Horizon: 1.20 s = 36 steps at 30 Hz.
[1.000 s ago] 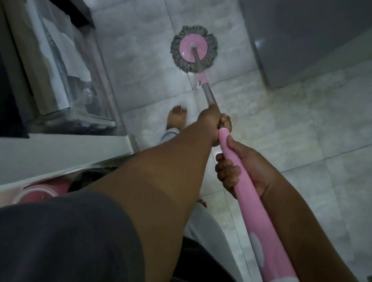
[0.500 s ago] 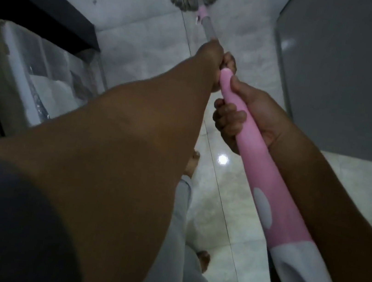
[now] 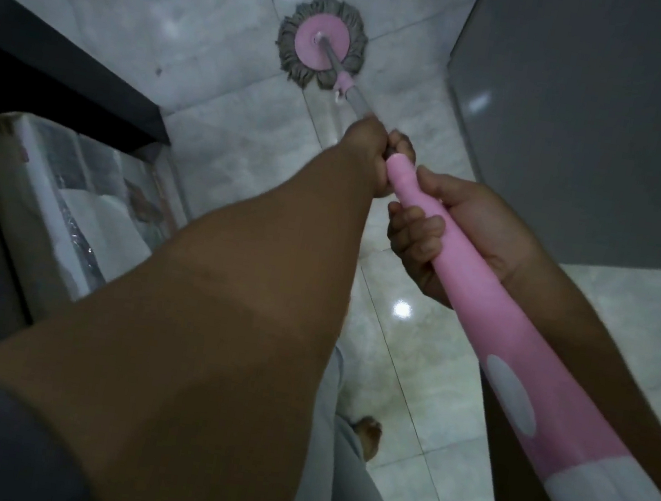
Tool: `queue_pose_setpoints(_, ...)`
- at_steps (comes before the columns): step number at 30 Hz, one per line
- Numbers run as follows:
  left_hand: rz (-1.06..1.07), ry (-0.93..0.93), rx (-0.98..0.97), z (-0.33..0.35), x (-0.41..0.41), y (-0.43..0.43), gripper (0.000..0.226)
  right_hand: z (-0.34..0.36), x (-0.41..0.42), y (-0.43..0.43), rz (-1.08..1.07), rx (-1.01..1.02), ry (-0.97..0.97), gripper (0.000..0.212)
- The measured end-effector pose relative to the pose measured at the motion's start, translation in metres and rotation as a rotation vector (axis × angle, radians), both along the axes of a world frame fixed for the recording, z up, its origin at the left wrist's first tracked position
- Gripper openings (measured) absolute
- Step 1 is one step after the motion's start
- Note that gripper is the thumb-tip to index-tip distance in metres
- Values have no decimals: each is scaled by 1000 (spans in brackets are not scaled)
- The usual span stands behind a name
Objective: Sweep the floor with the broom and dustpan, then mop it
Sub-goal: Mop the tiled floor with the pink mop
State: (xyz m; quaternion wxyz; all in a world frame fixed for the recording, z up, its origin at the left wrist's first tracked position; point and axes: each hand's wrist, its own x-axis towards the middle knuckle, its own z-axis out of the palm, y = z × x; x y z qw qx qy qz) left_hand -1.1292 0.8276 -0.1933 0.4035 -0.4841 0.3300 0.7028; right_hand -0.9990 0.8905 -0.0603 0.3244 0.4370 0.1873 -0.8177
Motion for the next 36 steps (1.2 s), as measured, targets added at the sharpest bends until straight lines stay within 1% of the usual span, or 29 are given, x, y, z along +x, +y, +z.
queue_pose_setpoints(2,-138,15,10,16,40,4,49,14,35,3,-25,-11,0,34)
queue_pose_setpoints(5,-131,-3,48,49,100,10,51,45,92,8,-70,-61,-11,30)
queue_pose_setpoints(8,-204,16,29,77,170,21,51,70,158,16,-149,-118,-19,24)
queue_pose_setpoints(10,-261,-7,42,86,218,25,47,79,205,20,-192,-138,-42,25)
queue_pose_setpoints(13,-297,-76,56,94,281,27,45,87,269,21,-176,-122,-81,29)
queue_pose_setpoints(15,-302,-125,73,99,311,27,48,91,299,19,-163,-106,-112,32)
queue_pose_setpoints(18,-351,-119,46,106,325,28,50,95,312,19,-176,-83,-109,33)
queue_pose_setpoints(21,-345,-111,51,109,311,31,45,97,295,27,-230,-63,-115,29)
queue_pose_setpoints(23,-344,-108,51,108,291,35,39,92,275,34,-295,-91,-124,26)
queue_pose_setpoints(25,-329,-100,58,103,265,39,38,82,251,36,-331,-118,-142,28)
queue_pose_setpoints(27,-341,-75,76,93,232,42,41,70,220,39,-367,-151,-120,32)
queue_pose_setpoints(29,-359,-40,79,82,190,46,45,58,179,45,-363,-194,-109,26)
queue_pose_setpoints(31,-368,22,73,72,137,52,40,49,129,54,-329,-224,-119,19)
queue_pose_setpoints(34,-321,97,16,55,46,65,34,40,42,62,-279,-184,-104,19)
queue_pose_setpoints(36,-275,122,4,44,-14,75,36,32,-16,64,-270,-135,-79,21)
